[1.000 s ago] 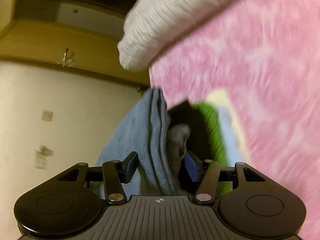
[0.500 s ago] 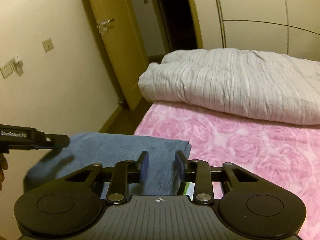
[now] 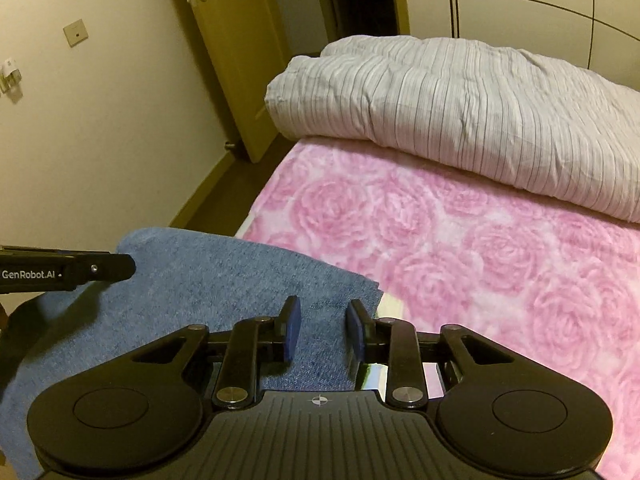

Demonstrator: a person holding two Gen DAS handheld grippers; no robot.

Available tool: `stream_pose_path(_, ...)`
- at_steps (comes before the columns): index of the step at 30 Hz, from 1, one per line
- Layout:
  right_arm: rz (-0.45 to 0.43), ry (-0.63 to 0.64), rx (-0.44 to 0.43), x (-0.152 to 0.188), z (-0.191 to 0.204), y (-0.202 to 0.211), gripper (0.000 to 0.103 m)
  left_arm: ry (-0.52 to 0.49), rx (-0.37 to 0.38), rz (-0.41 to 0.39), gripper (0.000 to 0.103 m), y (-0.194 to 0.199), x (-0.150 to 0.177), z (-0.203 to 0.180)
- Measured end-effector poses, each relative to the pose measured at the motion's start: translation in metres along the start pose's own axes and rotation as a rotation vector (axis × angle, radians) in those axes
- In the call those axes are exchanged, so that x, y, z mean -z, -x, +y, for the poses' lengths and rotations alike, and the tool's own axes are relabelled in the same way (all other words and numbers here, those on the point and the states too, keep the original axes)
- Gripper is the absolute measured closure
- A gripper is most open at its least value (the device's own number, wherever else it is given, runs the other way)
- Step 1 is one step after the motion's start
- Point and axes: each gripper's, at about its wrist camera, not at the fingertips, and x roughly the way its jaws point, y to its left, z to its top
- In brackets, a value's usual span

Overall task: Fold clothes
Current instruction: 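Lower the folded jeans with both grippers onto the clothes stack, then open both grippers and release the jeans on top of the stack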

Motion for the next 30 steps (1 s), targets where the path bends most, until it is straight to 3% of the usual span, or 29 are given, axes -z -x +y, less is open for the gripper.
stream_pose_path(4, 0.008, -0.066, -0.078, -0.011, -0.013, 0.01, 0.072, 0.036, 0.019, -0.018, 0.07, 0.017, -0.002, 0.005)
stream_pose_path(6, -0.009, -0.107, -0.132, -0.015, -0.023, 0.025, 0.072, 0.035, 0.009, -0.038, 0.079, 0.035, 0.001, 0.001)
stream_pose_path(12, -0.035, -0.137, -0.216, 0.001, -0.021, 0.088, 0.072, 0.029, 0.004, -0.067, 0.083, 0.091, 0.025, -0.013)
stream_pose_path(17, 0.003, -0.066, -0.189, 0.04, 0.01, 0.118, 0.072, -0.027, -0.051, -0.009, 0.083, 0.103, 0.06, -0.028)
stream_pose_path(20, 0.064, 0.008, -0.167, 0.051, 0.024, 0.104, 0.072, -0.033, -0.081, -0.012, 0.083, 0.092, 0.083, -0.028)
stream_pose_path(23, 0.125, 0.083, -0.145, 0.061, 0.037, 0.09, 0.072, 0.033, -0.068, -0.003, 0.082, 0.084, 0.094, -0.019)
stream_pose_path(26, 0.134, 0.155, -0.123, 0.059, 0.045, 0.087, 0.072, 0.04, -0.088, -0.003, 0.08, 0.089, 0.094, -0.017)
stream_pose_path(30, 0.097, 0.128, -0.127, 0.068, 0.045, 0.112, 0.072, 0.0, -0.138, -0.014, 0.082, 0.111, 0.096, -0.027)
